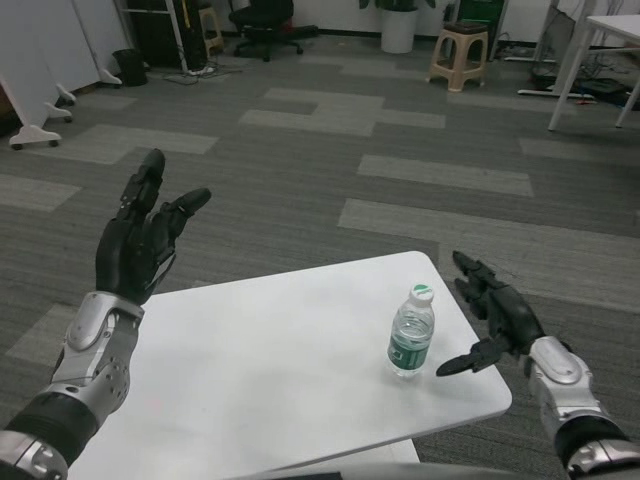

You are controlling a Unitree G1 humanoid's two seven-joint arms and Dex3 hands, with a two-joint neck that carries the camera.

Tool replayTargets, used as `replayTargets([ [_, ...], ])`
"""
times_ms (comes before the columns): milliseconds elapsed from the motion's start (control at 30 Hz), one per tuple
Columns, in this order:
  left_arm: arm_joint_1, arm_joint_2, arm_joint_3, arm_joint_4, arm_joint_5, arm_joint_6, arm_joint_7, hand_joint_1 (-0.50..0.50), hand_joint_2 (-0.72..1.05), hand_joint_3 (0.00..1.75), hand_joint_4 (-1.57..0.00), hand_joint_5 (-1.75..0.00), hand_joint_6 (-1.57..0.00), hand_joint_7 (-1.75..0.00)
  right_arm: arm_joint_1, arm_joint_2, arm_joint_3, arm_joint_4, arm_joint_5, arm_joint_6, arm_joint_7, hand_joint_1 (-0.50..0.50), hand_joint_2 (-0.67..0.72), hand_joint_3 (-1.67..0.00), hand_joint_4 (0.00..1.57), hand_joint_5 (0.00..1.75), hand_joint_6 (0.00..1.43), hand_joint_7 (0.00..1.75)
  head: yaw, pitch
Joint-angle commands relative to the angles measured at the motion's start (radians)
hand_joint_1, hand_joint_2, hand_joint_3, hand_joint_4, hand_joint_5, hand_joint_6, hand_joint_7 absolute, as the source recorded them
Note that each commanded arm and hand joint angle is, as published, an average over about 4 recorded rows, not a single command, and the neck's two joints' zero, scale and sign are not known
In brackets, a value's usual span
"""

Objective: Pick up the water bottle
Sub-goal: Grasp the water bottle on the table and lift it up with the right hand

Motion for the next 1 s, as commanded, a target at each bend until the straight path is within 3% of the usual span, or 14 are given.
replayTargets([
  [33, -0.018, 0.001, 0.008, 0.005, 0.006, 0.002, 0.001, -0.49, 1.05, 0.35, 0.0, -0.92, 0.0, 0.0, -0.083, 0.036, 0.064, 0.124, -0.001, 0.002, -0.006, -0.42, 0.09, -0.16, 0.0, 0.0, 0.0, 0.0, 0.003, 0.0],
  [300, -0.023, 0.0, 0.012, 0.017, 0.002, 0.001, 0.001, -0.49, 1.03, 0.35, 0.0, -0.9, 0.0, 0.0, -0.155, 0.093, 0.098, 0.279, -0.003, -0.004, -0.089, -0.38, 0.17, -0.16, 0.0, 0.0, 0.0, 0.0, 0.003, -0.004],
  [400, -0.024, 0.0, 0.012, 0.017, 0.002, 0.0, 0.001, -0.5, 0.96, 0.35, 0.0, -0.87, 0.0, 0.0, -0.173, 0.1, 0.105, 0.312, -0.005, -0.004, -0.119, -0.38, 0.22, -0.16, 0.0, 0.0, 0.0, 0.0, 0.004, -0.003],
  [500, -0.023, 0.0, 0.013, 0.017, 0.002, -0.001, 0.001, -0.5, 1.0, 0.35, 0.0, -0.87, 0.0, 0.0, -0.185, 0.106, 0.12, 0.334, -0.006, -0.004, -0.142, -0.38, 0.22, -0.16, 0.0, 0.0, 0.0, 0.0, 0.004, -0.004],
  [833, -0.019, -0.002, 0.015, 0.016, 0.002, -0.004, 0.001, -0.5, 1.03, 0.35, 0.0, -0.9, 0.0, 0.0, -0.217, 0.113, 0.187, 0.361, -0.008, -0.003, -0.182, -0.38, 0.34, -0.14, 0.0, 0.0, 0.0, 0.0, 0.002, -0.003],
  [1000, -0.017, -0.004, 0.013, 0.016, 0.002, -0.004, 0.001, -0.49, 0.98, 0.35, 0.0, -0.9, 0.0, 0.0, -0.229, 0.121, 0.236, 0.377, -0.008, 0.0, -0.204, -0.38, 0.34, -0.1, 0.0, 0.0, 0.0, 0.0, 0.002, -0.004],
])
